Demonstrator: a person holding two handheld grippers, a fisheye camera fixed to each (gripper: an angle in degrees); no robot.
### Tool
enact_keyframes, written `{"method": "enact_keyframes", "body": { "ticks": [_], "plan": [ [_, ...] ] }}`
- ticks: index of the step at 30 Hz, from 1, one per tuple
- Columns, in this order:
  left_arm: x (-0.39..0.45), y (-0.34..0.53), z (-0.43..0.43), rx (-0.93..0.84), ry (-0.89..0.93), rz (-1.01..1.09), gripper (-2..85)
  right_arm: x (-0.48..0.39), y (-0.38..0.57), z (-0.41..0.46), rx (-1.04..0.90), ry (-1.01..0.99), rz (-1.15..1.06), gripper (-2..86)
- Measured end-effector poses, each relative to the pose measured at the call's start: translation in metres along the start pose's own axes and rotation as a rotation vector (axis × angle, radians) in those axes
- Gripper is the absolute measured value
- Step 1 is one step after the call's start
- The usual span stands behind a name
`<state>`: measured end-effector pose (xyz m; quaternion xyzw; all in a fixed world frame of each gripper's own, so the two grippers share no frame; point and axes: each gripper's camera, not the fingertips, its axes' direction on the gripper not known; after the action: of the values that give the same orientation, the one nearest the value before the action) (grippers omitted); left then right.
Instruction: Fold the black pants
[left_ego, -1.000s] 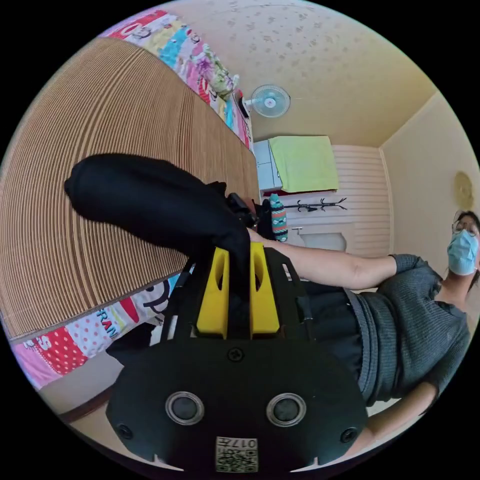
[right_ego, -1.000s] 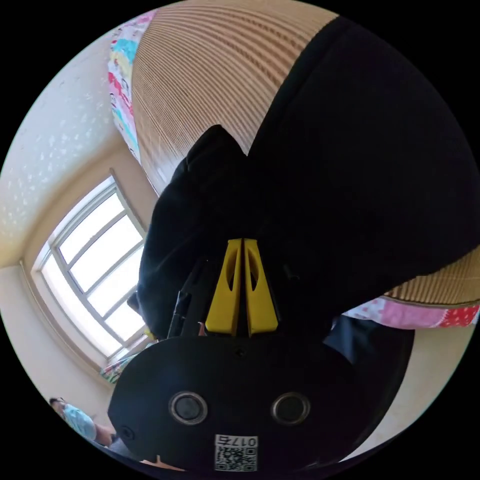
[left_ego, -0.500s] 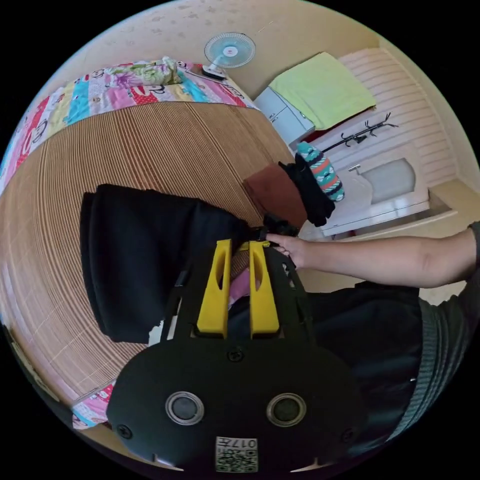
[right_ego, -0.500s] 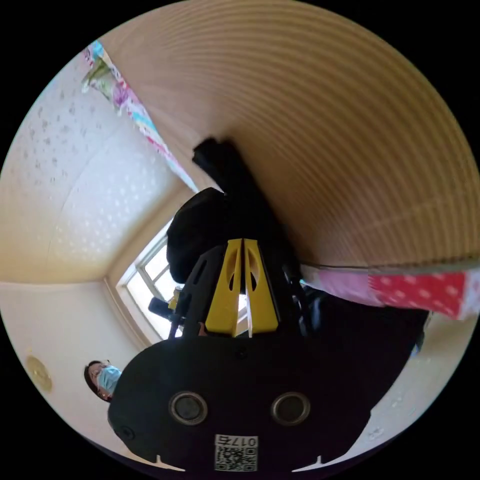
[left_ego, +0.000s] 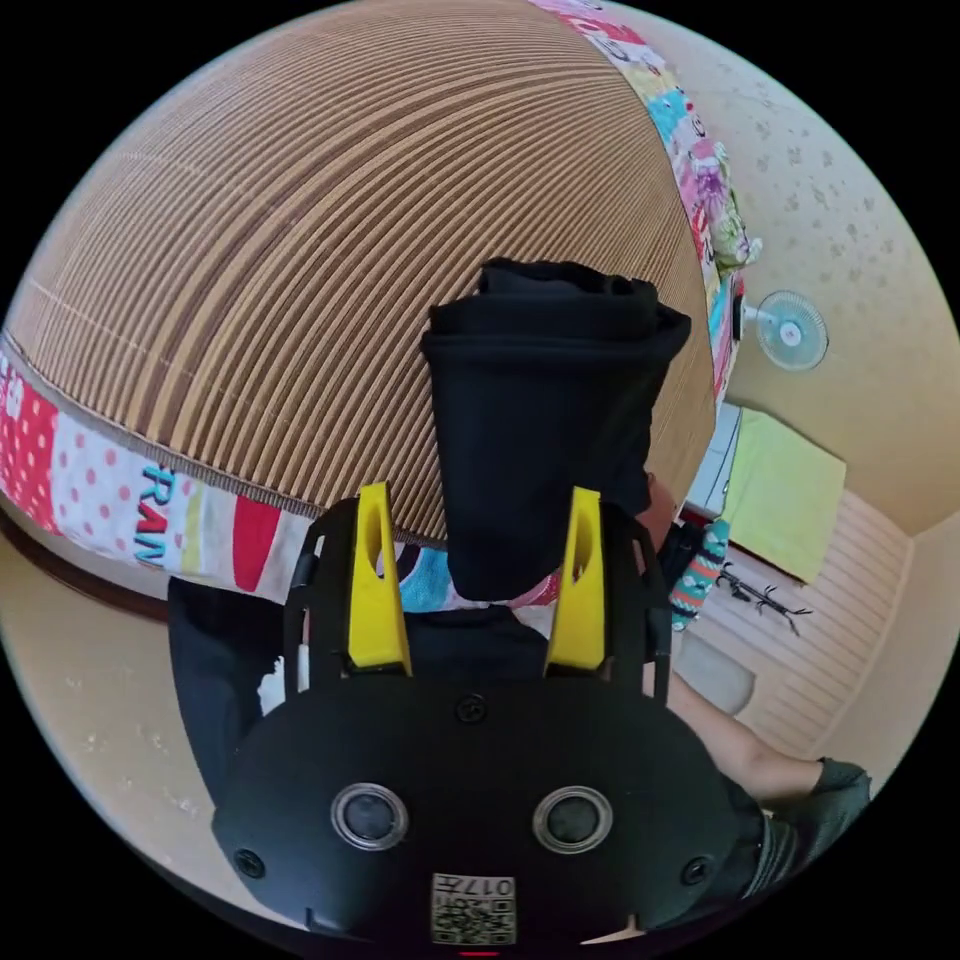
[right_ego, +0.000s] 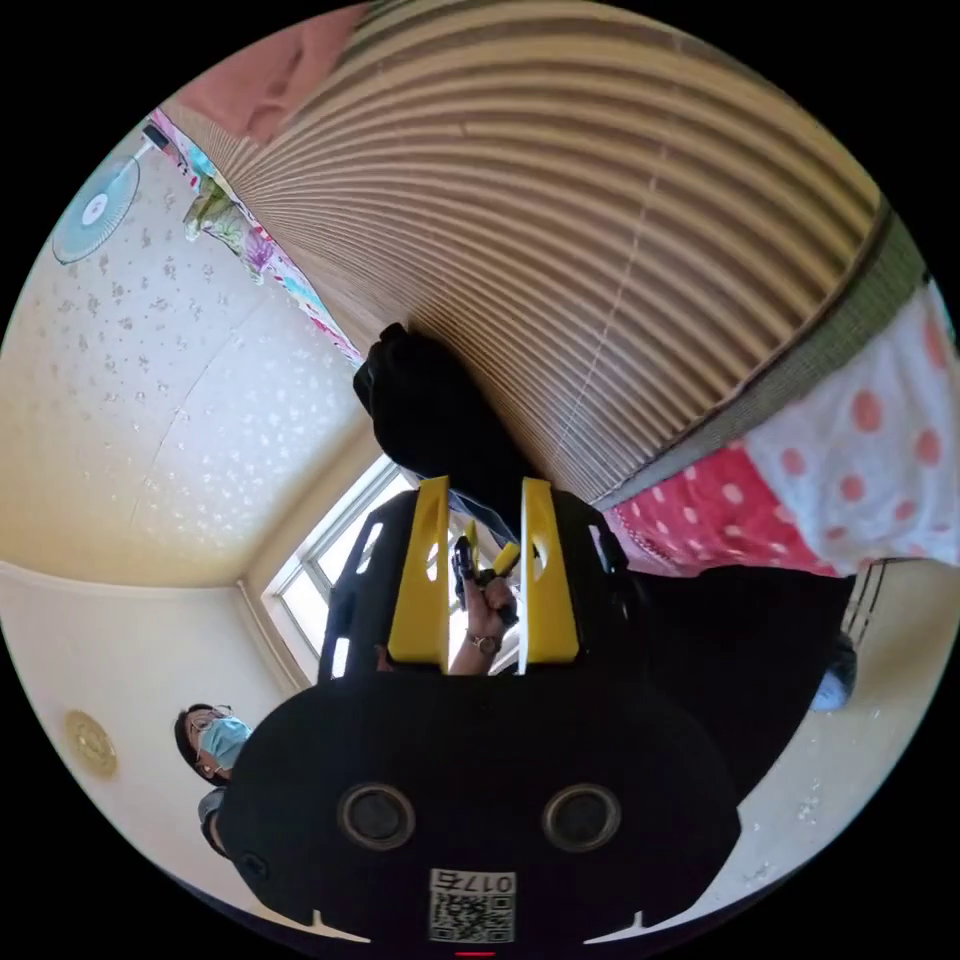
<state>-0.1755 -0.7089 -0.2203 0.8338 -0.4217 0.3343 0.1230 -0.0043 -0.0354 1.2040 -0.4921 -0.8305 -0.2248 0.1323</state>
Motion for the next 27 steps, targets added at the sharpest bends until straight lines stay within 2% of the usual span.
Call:
{"method": "enact_keyframes", "body": {
  "ticks": [3,7,8,11,13,15,16,17,19,22,27],
  "plan": [
    [-0.015,-0.008,0.023,-0.060,0.255,0.008,15.7,0.006,-0.002,0.013,-0.022,0.012,-0.008,16.8],
    [-0.009,-0.006,0.043,-0.210,0.423,-0.033,7.8,0.005,-0.011,0.038,-0.189,0.001,-0.150,28.3],
    [-0.001,0.001,0.048,-0.258,0.505,-0.027,6.8,0.005,-0.015,0.046,-0.260,0.000,-0.178,30.4],
    [0.018,0.025,0.047,-0.309,0.695,-0.064,6.4,0.002,-0.024,0.053,-0.306,-0.021,-0.223,35.9],
    [0.026,0.042,0.037,-0.311,0.742,-0.101,6.4,-0.002,-0.034,0.049,-0.286,-0.093,-0.248,36.3],
    [0.032,0.059,0.022,-0.307,0.736,-0.117,6.4,-0.007,-0.047,0.037,-0.232,-0.193,-0.263,32.4],
    [0.034,0.069,0.009,-0.308,0.709,-0.110,6.3,-0.008,-0.057,0.029,-0.207,-0.280,-0.257,27.3],
    [0.037,0.077,-0.006,-0.306,0.672,-0.081,6.3,-0.006,-0.067,0.032,-0.251,-0.279,-0.197,22.5],
    [0.040,0.085,-0.032,-0.276,0.630,-0.036,6.3,-0.006,-0.074,0.046,-0.356,-0.155,-0.157,17.1],
    [0.046,0.091,-0.086,-0.216,0.569,0.045,6.4,-0.030,-0.069,0.081,-0.460,-0.019,-0.259,12.8],
    [0.052,0.102,-0.212,-0.010,0.453,0.240,6.4,-0.073,-0.053,0.191,-0.651,-0.004,-0.438,9.8]
  ]
}}
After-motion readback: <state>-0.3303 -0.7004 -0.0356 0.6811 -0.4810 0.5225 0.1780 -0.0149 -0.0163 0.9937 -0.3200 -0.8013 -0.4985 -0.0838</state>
